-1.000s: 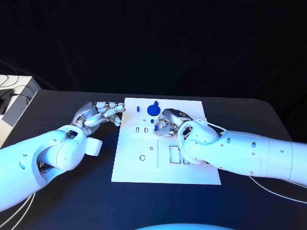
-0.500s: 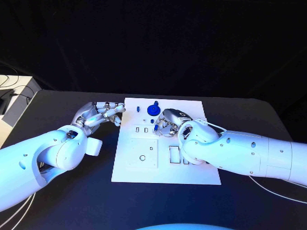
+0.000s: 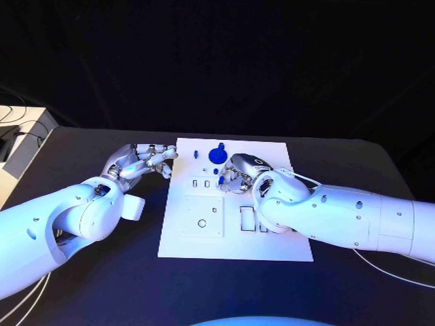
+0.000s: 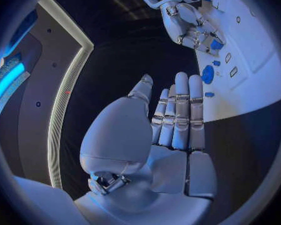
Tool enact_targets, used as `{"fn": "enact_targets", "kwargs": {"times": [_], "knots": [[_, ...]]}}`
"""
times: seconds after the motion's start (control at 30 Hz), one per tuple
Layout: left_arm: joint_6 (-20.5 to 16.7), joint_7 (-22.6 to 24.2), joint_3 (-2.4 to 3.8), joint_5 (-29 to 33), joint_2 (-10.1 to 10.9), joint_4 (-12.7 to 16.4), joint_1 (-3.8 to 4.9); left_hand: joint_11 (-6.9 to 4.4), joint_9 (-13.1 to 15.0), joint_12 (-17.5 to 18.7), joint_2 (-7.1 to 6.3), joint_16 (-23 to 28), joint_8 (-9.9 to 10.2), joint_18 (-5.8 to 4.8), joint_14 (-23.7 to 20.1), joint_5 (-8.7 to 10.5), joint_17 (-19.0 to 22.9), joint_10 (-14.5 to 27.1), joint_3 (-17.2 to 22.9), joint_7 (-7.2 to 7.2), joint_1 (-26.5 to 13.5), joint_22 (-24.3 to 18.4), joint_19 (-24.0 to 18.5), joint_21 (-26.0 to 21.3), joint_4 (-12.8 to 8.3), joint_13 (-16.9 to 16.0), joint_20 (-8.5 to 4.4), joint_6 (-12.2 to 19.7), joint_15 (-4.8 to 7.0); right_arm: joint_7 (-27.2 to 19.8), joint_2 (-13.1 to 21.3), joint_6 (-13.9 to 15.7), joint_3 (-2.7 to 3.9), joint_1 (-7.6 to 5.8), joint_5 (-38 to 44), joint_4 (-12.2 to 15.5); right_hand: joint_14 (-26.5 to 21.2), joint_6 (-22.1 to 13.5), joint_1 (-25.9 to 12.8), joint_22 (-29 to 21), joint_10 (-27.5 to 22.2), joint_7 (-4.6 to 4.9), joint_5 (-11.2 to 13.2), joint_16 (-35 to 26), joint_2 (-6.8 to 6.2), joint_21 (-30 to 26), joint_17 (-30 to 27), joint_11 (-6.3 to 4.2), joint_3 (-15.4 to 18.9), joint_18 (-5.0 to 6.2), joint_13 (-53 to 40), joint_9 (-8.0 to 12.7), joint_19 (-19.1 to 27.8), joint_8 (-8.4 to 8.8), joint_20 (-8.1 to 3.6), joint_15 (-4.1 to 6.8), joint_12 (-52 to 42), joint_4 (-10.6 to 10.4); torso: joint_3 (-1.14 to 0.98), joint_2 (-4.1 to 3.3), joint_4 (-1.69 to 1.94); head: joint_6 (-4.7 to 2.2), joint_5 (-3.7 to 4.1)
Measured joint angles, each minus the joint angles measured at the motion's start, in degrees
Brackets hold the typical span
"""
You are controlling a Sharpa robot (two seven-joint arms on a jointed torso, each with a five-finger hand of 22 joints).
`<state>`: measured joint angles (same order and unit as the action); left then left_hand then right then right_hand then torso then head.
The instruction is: Assemble the parts on the task board
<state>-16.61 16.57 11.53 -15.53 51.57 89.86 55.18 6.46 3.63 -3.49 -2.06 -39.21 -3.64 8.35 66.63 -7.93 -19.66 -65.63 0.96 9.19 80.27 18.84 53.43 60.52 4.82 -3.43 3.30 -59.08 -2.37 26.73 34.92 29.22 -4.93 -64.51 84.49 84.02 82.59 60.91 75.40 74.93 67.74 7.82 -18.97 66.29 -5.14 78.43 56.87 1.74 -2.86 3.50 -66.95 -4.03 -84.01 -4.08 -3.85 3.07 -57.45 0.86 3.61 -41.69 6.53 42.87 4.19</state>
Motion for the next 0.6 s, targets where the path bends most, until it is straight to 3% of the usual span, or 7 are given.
{"fn": "enact_targets", "kwargs": {"times": [0.2, 0.23, 0.33, 0.47, 0.6], "knots": [[0.00, 0.00, 0.02, 0.00, 0.00, -0.04, 0.00, 0.00, 0.00, 0.00, 0.00, 0.00, 0.00, 0.00, 0.00, 0.00, 0.00, 0.00, 0.00, 0.00, 0.00, 0.00, 0.00, 0.00, 0.00, 0.00, 0.00, 0.00, 0.00, -0.59, 0.69, 0.70, -0.04, 0.10, 0.00, 0.63, 0.03, -2.52, -0.58, -0.01, -0.95, 0.47, 0.44, 0.00, -2.55, 0.00, 0.00, 0.29, 0.55, 0.00, 0.63, 0.07, 0.00, 0.00, 0.04, -0.45, 0.00, -1.26, -0.02, 0.01, 0.00, -0.01, -0.07], [0.00, 0.00, 0.02, 0.00, 0.00, -0.04, 0.00, 0.00, 0.00, 0.00, 0.00, 0.00, 0.00, 0.00, 0.00, 0.00, 0.00, 0.00, 0.00, 0.00, 0.00, 0.00, 0.00, 0.00, 0.00, 0.00, 0.00, 0.00, 0.00, -0.71, 0.87, 0.88, -0.04, 0.11, 0.00, 0.77, -0.09, -3.43, -0.66, -0.01, -1.36, 0.45, 0.79, 0.00, -3.71, 0.00, 0.03, 0.54, 1.17, 0.00, 0.87, 0.07, 0.01, 0.01, 0.63, -0.57, 0.00, -2.57, -0.02, 0.01, 0.00, -0.02, -0.08], [0.00, 0.00, 0.01, 0.00, 0.00, -0.07, 0.00, 0.21, 0.00, 0.00, 0.00, 0.00, 0.00, 0.00, 0.00, 0.00, 0.00, 0.21, 0.00, 0.00, 0.00, 0.01, 0.00, 0.00, 0.00, 0.00, 0.00, 0.00, 0.00, -1.26, 1.46, 1.64, -0.05, 0.15, -0.03, 1.20, 0.10, -4.55, 0.92, -0.01, -1.94, 0.48, 3.50, 0.00, -5.75, 0.00, 0.11, 0.94, 2.10, 0.00, 1.52, 0.07, 0.00, 0.16, 0.81, -0.92, 0.00, -7.44, -0.04, 0.01, -0.03, -0.04, -0.17], [0.00, 0.00, 0.01, -0.02, 0.00, -0.09, 0.00, 0.21, 0.00, 0.00, 0.00, 0.00, 0.00, 0.00, 0.00, 0.00, 0.00, 0.21, 0.00, 0.00, 0.00, 0.01, 0.00, 0.00, 0.00, 0.00, 0.00, 0.00, 0.00, -2.07, 2.09, 2.72, -0.05, 0.17, -0.10, 1.77, -0.10, -4.83, 1.77, -0.01, -2.14, 0.75, 4.13, 0.00, -6.59, 0.00, 0.11, 1.14, 2.67, 0.00, 2.24, 0.07, 0.00, 0.16, 1.05, -1.12, 0.00, -10.10, -0.07, 0.00, -0.04, -0.05, -0.21], [0.00, 0.00, 0.01, -0.03, -0.03, -0.13, 0.00, 0.21, 0.00, 0.00, 0.00, 0.00, 0.00, 0.00, 0.00, 0.00, 0.00, 0.21, 0.00, 0.00, 0.00, 0.01, 0.00, 0.00, 0.00, 0.00, 0.00, 0.00, 0.00, -2.88, 2.64, 3.84, -0.04, 0.18, -0.16, 2.41, -0.10, -4.93, 1.81, -0.02, -2.14, 0.85, 4.13, 0.00, -6.64, 0.00, 0.11, 1.14, 2.69, 0.00, 2.40, 0.06, 0.00, 0.16, 1.22, -1.12, 0.00, -10.30, -0.07, -0.01, -0.05, -0.05, -0.21]]}}
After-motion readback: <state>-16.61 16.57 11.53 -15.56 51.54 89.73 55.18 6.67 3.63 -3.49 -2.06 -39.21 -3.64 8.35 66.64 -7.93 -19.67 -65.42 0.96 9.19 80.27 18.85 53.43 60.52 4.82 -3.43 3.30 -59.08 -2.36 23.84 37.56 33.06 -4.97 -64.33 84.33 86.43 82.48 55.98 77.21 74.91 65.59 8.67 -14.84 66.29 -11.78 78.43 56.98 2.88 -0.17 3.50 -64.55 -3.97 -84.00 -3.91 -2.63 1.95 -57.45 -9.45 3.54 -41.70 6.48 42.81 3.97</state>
